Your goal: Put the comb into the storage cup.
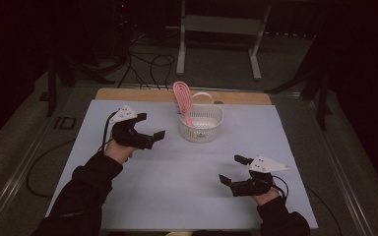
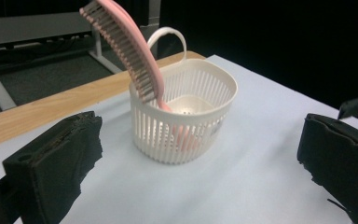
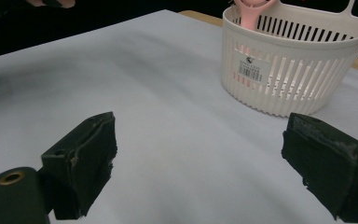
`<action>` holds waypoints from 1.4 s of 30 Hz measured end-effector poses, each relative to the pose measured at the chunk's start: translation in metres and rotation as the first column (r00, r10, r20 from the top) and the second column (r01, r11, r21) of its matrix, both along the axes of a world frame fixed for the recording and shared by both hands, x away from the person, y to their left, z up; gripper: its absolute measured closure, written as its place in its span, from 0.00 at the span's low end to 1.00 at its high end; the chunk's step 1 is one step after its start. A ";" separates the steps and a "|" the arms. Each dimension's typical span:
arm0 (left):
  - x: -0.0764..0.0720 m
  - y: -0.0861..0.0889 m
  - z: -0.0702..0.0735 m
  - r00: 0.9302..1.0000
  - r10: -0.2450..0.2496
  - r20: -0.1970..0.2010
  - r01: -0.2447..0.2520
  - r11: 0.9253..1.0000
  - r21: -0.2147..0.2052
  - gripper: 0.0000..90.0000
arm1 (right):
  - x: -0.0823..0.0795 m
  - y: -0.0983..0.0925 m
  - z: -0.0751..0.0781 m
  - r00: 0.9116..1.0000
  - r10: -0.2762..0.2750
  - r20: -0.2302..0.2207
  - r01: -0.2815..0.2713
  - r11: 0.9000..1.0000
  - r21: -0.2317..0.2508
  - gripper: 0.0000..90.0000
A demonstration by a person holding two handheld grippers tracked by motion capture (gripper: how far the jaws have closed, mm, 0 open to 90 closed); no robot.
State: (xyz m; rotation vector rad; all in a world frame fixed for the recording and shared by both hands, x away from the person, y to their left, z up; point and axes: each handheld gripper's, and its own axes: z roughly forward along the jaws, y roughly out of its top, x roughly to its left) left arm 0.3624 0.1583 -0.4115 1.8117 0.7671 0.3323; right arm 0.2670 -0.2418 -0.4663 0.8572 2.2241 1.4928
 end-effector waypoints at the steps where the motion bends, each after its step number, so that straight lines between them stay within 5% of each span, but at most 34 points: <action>1: -0.003 0.002 -0.002 1.000 0.002 0.000 -0.002 1.000 0.000 0.00 | 0.000 0.000 0.000 1.000 0.000 -0.001 0.000 1.000 -0.004 0.11; 42: -0.085 0.066 -0.069 0.998 0.067 0.008 -0.067 0.990 0.127 0.00 | -0.004 -0.004 -0.004 1.000 0.008 0.004 -0.008 1.000 -0.004 0.11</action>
